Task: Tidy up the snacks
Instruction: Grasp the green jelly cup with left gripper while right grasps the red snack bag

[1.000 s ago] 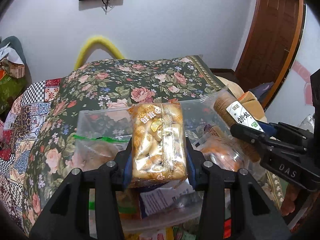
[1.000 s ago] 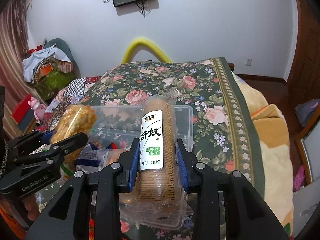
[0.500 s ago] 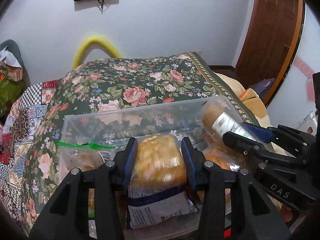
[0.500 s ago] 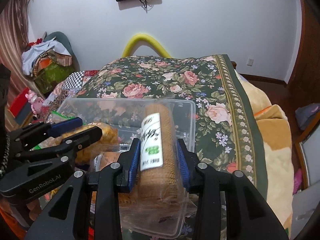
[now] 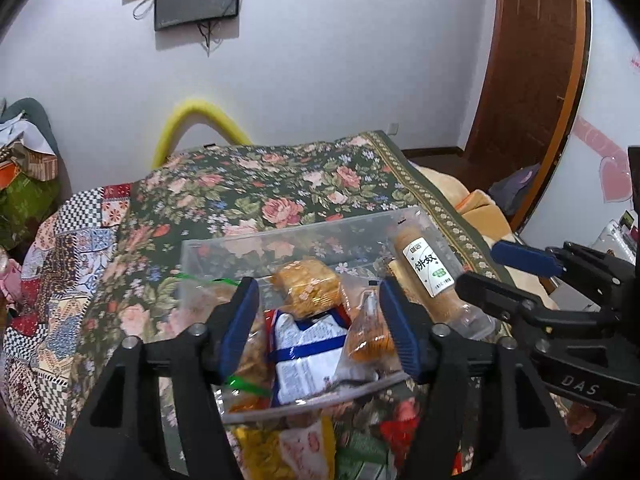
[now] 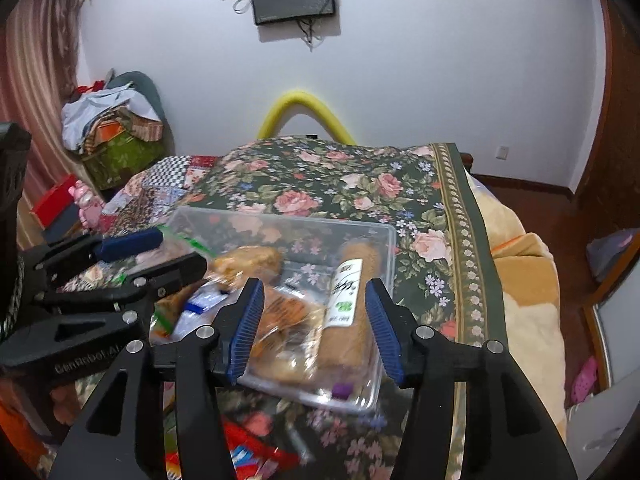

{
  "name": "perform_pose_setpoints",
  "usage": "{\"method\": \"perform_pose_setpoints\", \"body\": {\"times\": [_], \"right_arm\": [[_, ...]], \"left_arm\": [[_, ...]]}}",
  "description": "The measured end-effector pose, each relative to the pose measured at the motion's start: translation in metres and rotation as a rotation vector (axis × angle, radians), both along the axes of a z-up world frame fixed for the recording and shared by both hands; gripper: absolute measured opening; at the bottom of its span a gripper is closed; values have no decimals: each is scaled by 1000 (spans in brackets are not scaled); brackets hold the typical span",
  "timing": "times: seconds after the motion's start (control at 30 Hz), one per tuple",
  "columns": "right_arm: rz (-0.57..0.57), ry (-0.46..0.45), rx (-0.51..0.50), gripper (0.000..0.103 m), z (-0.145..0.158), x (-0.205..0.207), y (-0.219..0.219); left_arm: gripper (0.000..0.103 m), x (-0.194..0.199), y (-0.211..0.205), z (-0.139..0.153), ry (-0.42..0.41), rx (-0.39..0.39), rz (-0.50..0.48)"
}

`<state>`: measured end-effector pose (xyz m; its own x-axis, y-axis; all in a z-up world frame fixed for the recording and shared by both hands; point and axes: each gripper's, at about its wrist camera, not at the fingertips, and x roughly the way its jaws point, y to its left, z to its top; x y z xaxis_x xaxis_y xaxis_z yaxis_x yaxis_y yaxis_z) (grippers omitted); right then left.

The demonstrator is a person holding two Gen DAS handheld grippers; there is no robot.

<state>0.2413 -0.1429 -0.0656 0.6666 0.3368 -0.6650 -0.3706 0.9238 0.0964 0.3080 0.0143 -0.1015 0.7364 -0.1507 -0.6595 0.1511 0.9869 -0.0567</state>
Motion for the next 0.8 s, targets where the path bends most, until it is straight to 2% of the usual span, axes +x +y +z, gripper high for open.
{"method": "perform_pose_setpoints", "body": {"times": [0.07, 0.2, 0.33, 0.43, 0.57, 0.8], "right_arm": [[8, -4, 6, 50, 3, -11, -1], [10, 20, 49, 64, 1, -31, -4], [4, 77, 99, 72, -14, -49, -3], [3, 120, 96, 79, -30, -58, 5], [-11, 164, 39, 81, -51, -61, 19], [3, 251, 8, 82, -83, -61, 40]], "left_arm": [[67, -8, 5, 4, -3, -1, 8], [69, -30, 19, 5, 13, -30, 20], [69, -54, 29, -4, 36, 4, 27], [69, -71, 36, -13, 56, 32, 30], [69, -92, 47, -26, 86, 46, 40], [69, -114, 61, -47, 144, -19, 66]]}}
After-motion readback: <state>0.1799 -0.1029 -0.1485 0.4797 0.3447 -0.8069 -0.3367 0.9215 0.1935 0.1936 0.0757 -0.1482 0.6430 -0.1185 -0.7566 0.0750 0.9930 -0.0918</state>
